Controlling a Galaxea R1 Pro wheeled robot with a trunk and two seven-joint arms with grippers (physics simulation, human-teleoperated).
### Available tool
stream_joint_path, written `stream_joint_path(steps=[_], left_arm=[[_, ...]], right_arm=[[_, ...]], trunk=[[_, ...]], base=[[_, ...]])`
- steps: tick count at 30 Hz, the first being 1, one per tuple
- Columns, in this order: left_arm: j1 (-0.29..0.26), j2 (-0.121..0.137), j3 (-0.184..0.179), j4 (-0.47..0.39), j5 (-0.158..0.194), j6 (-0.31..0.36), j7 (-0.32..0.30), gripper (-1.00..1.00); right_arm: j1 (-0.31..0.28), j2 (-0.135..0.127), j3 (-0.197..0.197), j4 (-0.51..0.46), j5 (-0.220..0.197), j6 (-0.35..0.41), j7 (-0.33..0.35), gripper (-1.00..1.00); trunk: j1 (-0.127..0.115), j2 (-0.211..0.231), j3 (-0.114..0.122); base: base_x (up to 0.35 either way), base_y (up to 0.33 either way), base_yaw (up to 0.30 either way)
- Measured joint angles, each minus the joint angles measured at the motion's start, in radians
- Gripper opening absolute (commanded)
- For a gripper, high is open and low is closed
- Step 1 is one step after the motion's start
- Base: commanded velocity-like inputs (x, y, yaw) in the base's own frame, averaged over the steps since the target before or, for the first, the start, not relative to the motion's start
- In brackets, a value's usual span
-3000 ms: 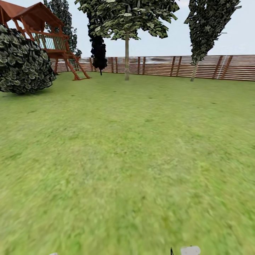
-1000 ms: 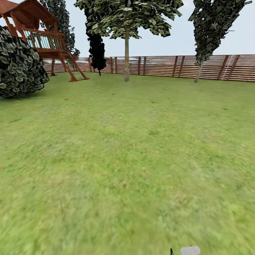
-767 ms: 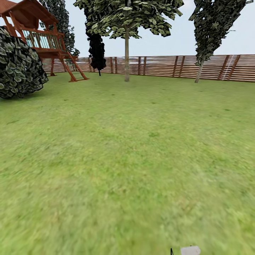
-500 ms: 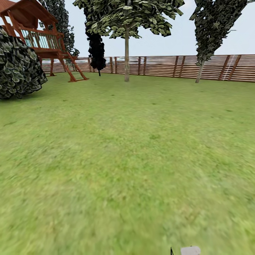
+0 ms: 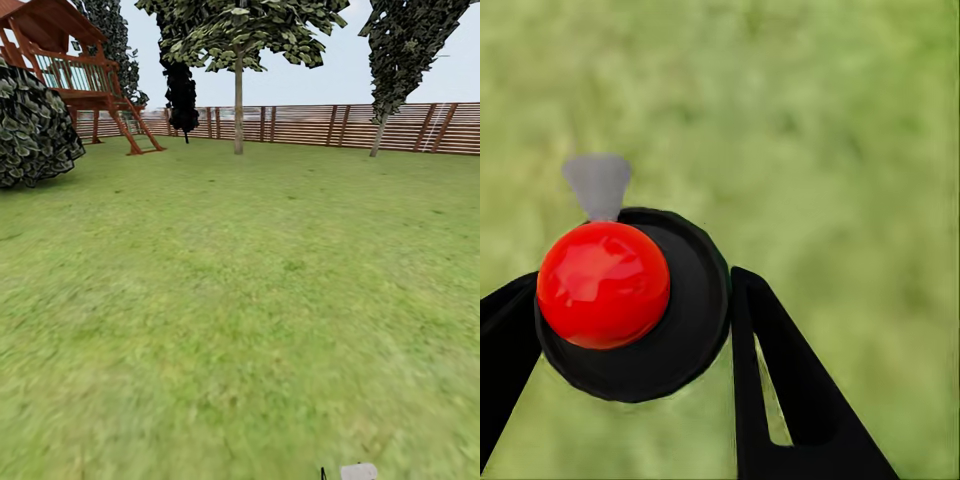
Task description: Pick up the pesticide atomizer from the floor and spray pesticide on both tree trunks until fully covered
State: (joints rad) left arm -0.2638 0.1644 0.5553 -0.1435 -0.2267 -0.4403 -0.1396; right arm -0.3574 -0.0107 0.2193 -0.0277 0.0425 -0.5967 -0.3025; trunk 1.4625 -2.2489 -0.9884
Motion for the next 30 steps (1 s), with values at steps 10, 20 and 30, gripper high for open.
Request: stream_joint_path(steps=[10,20,30], left_arm=[[0.000,0.002,0.000,-0.001,0.000,0.000,0.000,-1.00],[0.000,0.003,0.001,-0.001,0.000,0.000,0.000,-1.00],[0.000,0.003,0.001,-0.001,0.001,0.000,0.000,-1.00]], right_arm=[[0.000,0.000,0.000,0.000,0.000,0.000,0.000,1.00],[0.000,0.000,0.000,0.000,0.000,0.000,0.000,1.00],[0.000,0.000,0.000,0.000,0.000,0.000,0.000,1.00]], trunk=[[0.000,0.000,0.000],[0.000,0.000,0.000],[0.000,0.000,0.000]], base=[[0.338,0.000,0.000],[0.338,0.000,0.000],[0.338,0.000,0.000]])
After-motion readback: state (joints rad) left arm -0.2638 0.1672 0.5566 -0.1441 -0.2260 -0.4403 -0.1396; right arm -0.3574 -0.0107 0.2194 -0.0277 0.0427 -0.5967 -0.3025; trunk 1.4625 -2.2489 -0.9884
